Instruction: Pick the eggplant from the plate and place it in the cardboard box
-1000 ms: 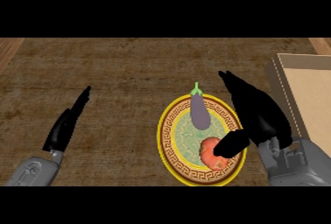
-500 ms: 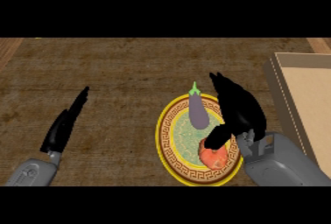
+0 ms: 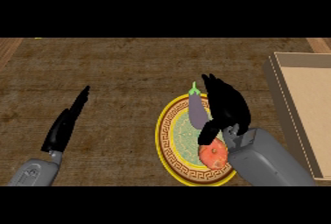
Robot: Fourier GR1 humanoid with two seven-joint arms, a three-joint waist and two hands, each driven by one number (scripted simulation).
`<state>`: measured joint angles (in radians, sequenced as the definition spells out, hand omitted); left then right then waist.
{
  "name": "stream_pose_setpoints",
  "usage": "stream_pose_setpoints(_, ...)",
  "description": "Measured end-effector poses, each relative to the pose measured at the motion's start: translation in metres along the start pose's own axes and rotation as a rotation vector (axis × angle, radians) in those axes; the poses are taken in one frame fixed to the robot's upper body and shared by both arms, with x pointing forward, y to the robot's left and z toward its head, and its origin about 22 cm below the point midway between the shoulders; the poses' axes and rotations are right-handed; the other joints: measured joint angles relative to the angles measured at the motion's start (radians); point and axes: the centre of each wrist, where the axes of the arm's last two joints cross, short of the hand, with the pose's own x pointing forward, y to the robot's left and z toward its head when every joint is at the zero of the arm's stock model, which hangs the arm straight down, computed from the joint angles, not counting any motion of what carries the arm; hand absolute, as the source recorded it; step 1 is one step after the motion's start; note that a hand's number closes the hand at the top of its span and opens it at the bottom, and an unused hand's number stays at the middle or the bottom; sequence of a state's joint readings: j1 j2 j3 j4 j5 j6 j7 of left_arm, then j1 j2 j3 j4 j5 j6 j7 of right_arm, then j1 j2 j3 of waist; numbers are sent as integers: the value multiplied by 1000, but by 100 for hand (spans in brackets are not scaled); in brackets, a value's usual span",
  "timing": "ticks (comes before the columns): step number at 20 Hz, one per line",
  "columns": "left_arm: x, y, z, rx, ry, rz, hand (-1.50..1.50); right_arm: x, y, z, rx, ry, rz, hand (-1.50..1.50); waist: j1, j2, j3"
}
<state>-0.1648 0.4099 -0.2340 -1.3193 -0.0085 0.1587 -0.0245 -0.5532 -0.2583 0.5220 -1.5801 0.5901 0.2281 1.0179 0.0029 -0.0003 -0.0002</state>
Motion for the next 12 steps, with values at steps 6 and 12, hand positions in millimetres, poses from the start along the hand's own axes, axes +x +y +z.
stream_pose_setpoints(6,-2,-2,-2,1,-5,-1,0,3,5,-21,15,33,23,-150,1,1,0)
stream_pose_setpoints(12,-2,6,0,0,-2,-3,0,4,12,-27,28,50,32,-150,1,0,0)
